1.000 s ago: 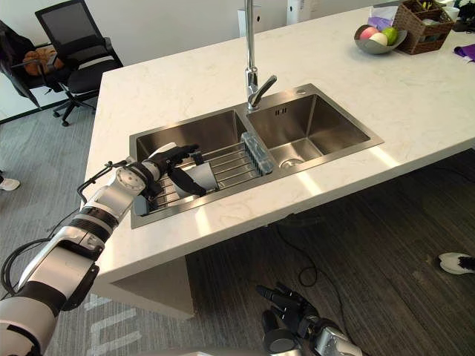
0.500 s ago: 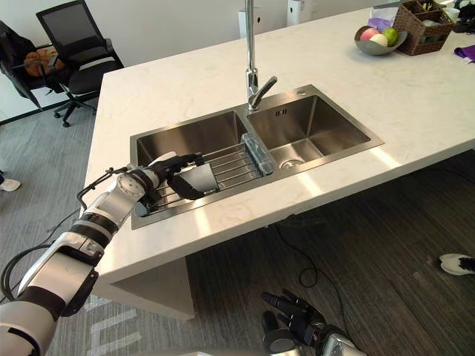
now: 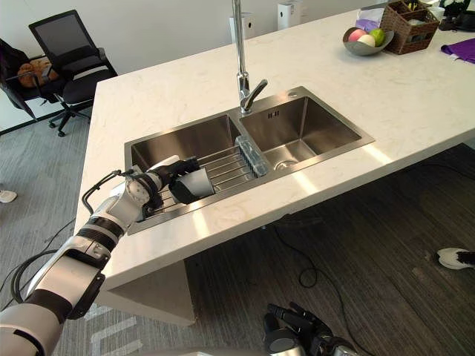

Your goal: Walk over to the sink, pick up the cup, carry it to the dishwasher, place the cup inside the dishwasher, then close the dishwasher door

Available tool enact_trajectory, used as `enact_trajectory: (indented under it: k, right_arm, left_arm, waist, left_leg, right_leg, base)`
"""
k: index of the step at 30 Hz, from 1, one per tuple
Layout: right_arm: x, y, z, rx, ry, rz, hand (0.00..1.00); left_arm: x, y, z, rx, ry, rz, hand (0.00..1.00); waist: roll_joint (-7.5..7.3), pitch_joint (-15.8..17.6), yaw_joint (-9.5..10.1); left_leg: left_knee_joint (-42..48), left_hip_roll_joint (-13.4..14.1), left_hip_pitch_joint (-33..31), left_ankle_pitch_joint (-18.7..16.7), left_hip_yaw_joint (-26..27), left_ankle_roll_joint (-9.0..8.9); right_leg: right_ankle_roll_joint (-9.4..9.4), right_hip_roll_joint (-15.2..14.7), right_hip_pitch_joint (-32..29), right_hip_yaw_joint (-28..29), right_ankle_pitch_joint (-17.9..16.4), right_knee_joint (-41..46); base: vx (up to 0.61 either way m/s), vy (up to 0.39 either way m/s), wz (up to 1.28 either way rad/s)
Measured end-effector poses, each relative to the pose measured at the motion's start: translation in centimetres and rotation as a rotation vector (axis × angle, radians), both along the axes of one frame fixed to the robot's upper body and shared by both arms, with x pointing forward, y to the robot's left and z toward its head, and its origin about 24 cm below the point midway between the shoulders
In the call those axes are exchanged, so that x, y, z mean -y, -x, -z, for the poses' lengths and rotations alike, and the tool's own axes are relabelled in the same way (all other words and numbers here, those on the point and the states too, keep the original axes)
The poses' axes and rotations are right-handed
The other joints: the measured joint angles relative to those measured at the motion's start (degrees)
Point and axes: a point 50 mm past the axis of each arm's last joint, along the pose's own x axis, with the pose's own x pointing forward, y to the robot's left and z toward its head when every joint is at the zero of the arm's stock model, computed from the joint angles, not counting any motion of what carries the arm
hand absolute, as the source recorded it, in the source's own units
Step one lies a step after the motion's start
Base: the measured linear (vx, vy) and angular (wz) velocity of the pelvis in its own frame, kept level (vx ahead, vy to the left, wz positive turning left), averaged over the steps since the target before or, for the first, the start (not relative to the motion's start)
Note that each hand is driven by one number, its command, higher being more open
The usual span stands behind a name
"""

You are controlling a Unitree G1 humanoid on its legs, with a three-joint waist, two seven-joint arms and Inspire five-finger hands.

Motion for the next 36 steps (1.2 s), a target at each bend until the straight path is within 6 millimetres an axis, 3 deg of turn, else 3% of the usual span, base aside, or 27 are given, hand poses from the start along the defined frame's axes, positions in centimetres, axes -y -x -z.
enact_trajectory:
  k: [13,16,18,20,24,27,29,36]
  right_arm:
    - [-0.2,-0.1,0.1,-0.014,0.006,0.014,1.0]
    - [0.0,0.2,0.2,-0.023,0.01,0.021,1.0]
    - [0.0,0.3,0.2,-0.035,0.017,0.016,1.0]
    - [0.0,0.6,0.4,-0.054,0.022,0.014,1.0]
    - [-0.2,0.9,0.6,-0.081,0.037,0.003,1.0]
    - [-0.2,1.3,0.7,-0.104,0.041,0.003,1.0]
    - [-0.4,1.4,0.8,-0.119,0.053,-0.001,1.0]
    - [-2.1,1.7,1.5,-0.187,0.152,0.145,1.0]
  left_arm:
    - [1.4,0.6,1.3,0.195,0.059,-0.046,0.0]
    - [2.1,0.9,-0.3,0.285,0.171,-0.037,0.0]
    - [2.4,1.2,-2.4,0.373,0.308,-0.04,0.0]
    - [1.7,1.9,-4.7,0.478,0.502,-0.093,0.0]
    - [0.4,2.9,-6.4,0.599,0.654,-0.16,0.0]
    - [0.2,4.6,-7.6,0.679,0.846,-0.189,0.0]
    - [0.4,6.8,-7.8,0.691,1.079,-0.192,0.0]
    - [1.4,12.9,-7.0,0.719,1.398,-0.164,0.0]
  waist:
    - [-0.26,-0.1,0.52]
    - [-0.5,-0.2,2.31]
    - [-1.1,-0.5,3.49]
    - [-1.8,-0.6,4.88]
    - [-2.92,-1.2,6.9]
    - [-3.89,-1.7,8.75]
    - [-4.45,-2.0,10.08]
    - [-6.1,-2.9,12.63]
  left_leg:
    - [0.0,0.1,-0.9,0.5,-2.7,0.51]
    - [-0.1,0.1,-1.5,1.1,-4.3,0.69]
    - [-0.1,0.0,-2.2,1.6,-6.1,0.82]
    - [-0.3,0.0,-2.3,2.2,-7.7,1.01]
    - [-0.3,-0.1,-2.5,2.6,-9.8,1.05]
    - [0.3,-0.3,-3.7,2.6,-11.8,1.03]
    - [0.6,-0.4,-4.3,2.7,-12.7,1.11]
    - [2.0,-1.0,-6.2,3.1,-16.1,1.88]
  right_leg:
    - [-0.01,-0.5,0.1,-2.6,-0.2,0.0]
    - [-0.02,-0.8,0.1,-4.1,-0.2,0.1]
    - [-0.06,-1.2,0.1,-5.8,-0.2,0.1]
    - [-0.24,-1.5,0.7,-7.3,-0.4,0.0]
    - [-0.4,-2.0,1.5,-9.1,-0.7,-0.2]
    - [-0.45,-2.6,1.4,-10.7,-0.8,-0.3]
    - [-0.43,-2.9,1.4,-11.5,-0.8,-0.3]
    - [-0.3,-4.1,1.7,-14.5,-0.8,-0.3]
  base:
    - [-0.03,-0.001,0.09]
    - [-0.03,0.01,0.25]
    - [-0.04,0.016,0.4]
    - [-0.04,0.02,0.4]
    - [-0.05,0.018,0.32]
    - [-0.05,0.02,0.31]
    - [-0.02,0.029,0.22]
    - [-0.02,0.036,0.24]
